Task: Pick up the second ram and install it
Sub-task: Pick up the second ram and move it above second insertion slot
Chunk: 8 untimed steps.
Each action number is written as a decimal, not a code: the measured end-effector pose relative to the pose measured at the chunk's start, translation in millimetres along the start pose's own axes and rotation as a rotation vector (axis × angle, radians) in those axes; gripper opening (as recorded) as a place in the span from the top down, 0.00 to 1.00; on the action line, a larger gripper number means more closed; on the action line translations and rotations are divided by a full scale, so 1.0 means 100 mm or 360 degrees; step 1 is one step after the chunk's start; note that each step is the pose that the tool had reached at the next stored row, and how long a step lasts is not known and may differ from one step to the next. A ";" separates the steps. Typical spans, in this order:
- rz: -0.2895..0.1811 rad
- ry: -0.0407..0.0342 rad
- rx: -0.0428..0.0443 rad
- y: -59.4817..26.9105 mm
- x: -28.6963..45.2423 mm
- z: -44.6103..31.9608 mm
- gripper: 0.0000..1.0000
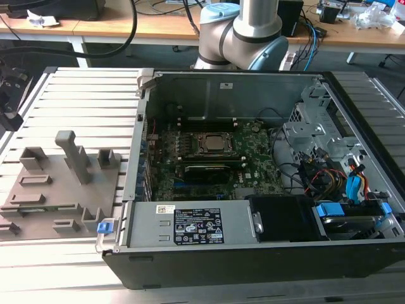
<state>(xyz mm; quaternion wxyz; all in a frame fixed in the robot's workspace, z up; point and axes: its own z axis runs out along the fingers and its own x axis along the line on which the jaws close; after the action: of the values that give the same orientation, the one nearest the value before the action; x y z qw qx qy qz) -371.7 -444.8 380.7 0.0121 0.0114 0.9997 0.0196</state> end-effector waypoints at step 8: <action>-0.0153 0.0006 -0.0004 0.000 0.000 0.000 0.89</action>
<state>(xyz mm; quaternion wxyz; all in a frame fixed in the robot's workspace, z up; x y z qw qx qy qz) -371.7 -444.8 380.7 0.0111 -0.0367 0.9991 0.0202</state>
